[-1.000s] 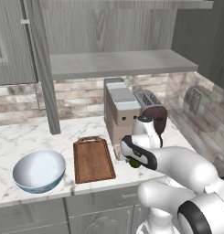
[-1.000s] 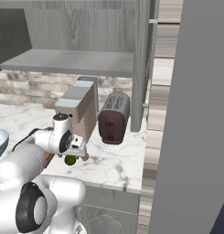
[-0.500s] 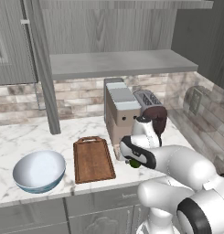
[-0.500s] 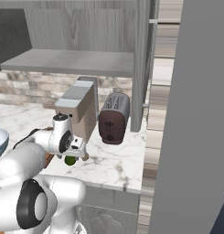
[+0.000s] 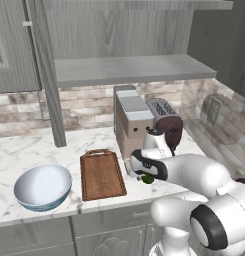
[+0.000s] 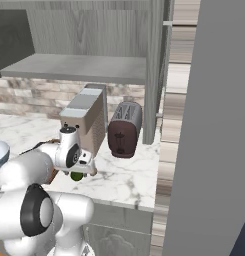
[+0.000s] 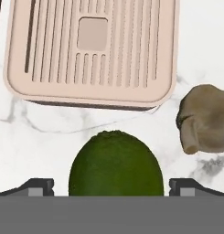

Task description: Open the cabinet. Place the bowl and condiment on the counter. Then place the lime and garlic on the cutting board.

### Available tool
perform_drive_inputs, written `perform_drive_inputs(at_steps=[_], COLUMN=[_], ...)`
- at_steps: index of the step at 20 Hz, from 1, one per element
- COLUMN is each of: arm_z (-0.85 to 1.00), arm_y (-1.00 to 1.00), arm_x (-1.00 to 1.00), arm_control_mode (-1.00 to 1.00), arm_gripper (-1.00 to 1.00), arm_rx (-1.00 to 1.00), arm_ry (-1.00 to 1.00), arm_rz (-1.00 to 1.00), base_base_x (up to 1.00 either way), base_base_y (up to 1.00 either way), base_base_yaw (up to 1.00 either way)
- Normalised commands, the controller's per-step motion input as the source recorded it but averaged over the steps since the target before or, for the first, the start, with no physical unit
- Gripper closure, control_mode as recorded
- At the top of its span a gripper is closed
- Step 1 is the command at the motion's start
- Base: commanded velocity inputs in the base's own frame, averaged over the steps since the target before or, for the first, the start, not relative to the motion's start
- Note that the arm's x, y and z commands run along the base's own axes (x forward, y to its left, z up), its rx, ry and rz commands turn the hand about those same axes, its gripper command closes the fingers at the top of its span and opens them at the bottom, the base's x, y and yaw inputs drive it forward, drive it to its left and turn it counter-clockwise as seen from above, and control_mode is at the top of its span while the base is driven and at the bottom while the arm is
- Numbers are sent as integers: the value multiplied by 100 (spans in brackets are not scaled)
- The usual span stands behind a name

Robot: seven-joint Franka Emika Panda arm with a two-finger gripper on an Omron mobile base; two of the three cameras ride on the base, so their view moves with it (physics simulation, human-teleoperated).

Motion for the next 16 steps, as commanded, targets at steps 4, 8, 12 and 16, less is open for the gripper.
perform_drive_inputs(at_steps=[4,8,12,16], arm_z=[-29,-18,-2,-2], arm_y=[-15,-6,0,0], arm_x=[-12,-21,-36,-49], arm_control_mode=[-100,-100,-100,-100], arm_gripper=[-100,-100,100,100], arm_rx=[0,-1,-5,-5], arm_ry=[0,0,0,-4], arm_rz=[0,0,-1,-2], base_base_x=[0,0,0,0], base_base_y=[0,0,0,0], base_base_yaw=[0,0,0,0])
